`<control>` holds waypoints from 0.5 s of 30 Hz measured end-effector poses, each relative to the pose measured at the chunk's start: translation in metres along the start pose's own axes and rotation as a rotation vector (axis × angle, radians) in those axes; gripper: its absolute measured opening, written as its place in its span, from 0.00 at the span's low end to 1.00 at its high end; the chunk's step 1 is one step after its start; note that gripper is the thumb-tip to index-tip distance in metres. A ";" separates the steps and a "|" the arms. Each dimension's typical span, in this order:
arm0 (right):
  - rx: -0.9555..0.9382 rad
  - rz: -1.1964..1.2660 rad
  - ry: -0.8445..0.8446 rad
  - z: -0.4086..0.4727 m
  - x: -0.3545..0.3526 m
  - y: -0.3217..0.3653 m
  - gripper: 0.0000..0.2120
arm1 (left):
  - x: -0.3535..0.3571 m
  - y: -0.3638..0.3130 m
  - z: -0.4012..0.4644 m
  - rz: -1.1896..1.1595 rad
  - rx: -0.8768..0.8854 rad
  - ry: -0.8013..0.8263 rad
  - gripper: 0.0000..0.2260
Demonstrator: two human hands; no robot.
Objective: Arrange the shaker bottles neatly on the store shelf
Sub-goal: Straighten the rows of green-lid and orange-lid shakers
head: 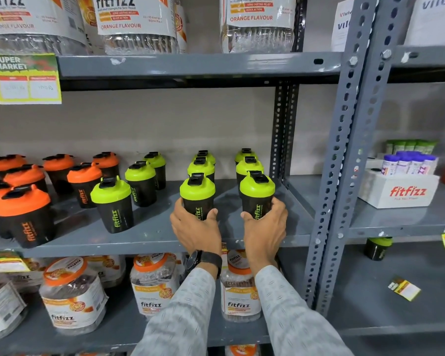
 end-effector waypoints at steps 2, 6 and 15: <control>-0.006 0.000 -0.009 -0.001 0.000 0.001 0.38 | 0.000 0.000 0.000 0.004 0.000 0.003 0.39; -0.015 -0.008 -0.024 -0.004 0.000 0.003 0.39 | 0.000 0.000 0.000 0.014 0.002 -0.001 0.39; -0.032 -0.027 -0.037 -0.006 0.000 0.003 0.39 | -0.002 0.000 -0.003 0.022 0.023 0.013 0.38</control>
Point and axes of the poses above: each hand's wrist, its own z-axis towards the middle knuckle, its own x-axis out of the palm, y = z × x, the point moved 1 cm from there along z, towards the middle knuckle, and after that the axes turned 9 degrees about x, right-handed, at the moved point
